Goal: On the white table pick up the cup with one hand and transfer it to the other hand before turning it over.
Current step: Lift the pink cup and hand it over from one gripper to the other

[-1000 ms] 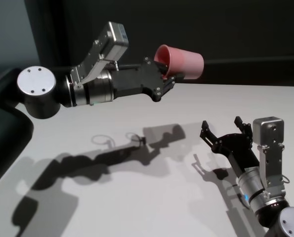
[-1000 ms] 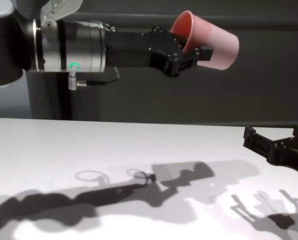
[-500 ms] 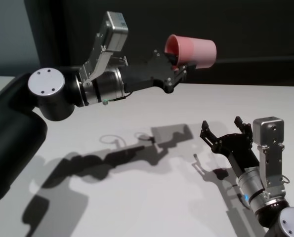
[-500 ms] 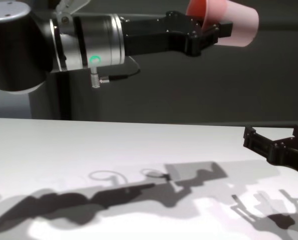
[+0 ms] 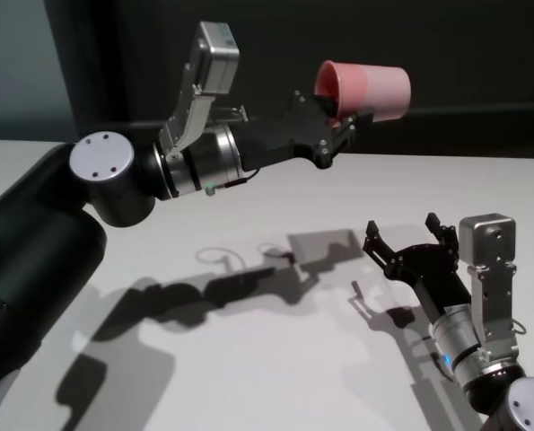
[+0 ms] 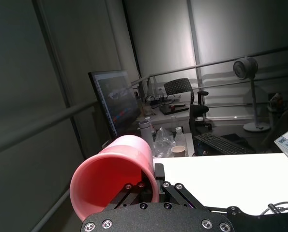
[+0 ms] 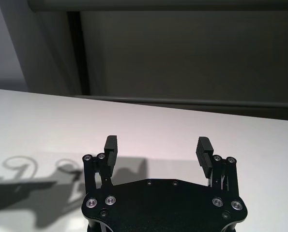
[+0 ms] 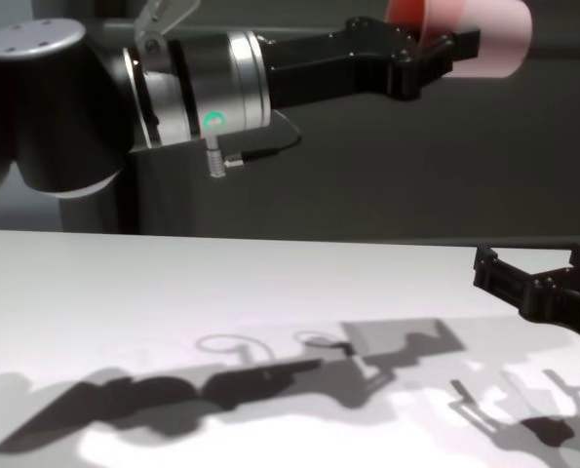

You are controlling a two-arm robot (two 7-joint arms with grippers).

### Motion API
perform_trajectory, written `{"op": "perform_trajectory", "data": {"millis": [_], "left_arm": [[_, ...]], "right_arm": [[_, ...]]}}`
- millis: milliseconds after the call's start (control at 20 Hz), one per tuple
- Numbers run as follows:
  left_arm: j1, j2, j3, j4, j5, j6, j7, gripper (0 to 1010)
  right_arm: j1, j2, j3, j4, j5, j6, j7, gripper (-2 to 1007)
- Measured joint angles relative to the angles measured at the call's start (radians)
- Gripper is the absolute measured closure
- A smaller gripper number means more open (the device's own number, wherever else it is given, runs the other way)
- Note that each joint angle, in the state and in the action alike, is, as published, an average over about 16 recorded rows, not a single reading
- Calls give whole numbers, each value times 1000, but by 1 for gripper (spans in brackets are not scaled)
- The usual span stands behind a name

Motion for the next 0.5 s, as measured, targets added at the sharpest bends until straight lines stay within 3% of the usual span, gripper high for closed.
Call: {"op": "perform_trajectory", "data": {"millis": [500], "left_arm": [[-3, -44, -8, 55, -44, -9, -13, 962]], "right_arm": [[0, 0, 0, 0, 0, 0, 0, 5]]}}
